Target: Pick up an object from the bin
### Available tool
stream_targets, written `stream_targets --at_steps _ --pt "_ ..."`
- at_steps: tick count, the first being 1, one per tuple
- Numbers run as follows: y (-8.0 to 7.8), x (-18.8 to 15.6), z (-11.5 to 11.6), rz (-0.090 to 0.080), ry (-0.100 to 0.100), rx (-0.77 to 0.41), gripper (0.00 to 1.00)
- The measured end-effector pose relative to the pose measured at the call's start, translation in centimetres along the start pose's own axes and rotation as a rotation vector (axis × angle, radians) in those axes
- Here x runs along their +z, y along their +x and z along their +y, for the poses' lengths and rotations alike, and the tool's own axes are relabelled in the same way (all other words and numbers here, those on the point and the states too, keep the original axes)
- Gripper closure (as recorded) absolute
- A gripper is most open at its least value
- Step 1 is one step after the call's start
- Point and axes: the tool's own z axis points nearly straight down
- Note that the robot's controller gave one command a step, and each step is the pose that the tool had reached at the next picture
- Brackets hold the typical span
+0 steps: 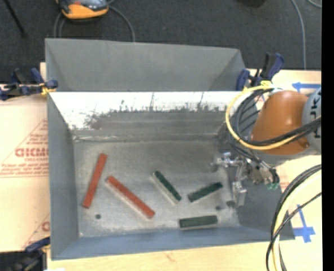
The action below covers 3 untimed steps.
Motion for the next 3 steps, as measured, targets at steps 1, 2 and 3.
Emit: stream_targets --at_steps 1,2,3 --pt "-1.2 2.4 3.6 -0.001 0.001 -0.133 1.0" --pt "-1.2 2.4 3.6 -0.001 0.001 -0.133 1.0" --pt "-3.3 -11.8 4.7 0.0 -0.001 -0.124 1.0"
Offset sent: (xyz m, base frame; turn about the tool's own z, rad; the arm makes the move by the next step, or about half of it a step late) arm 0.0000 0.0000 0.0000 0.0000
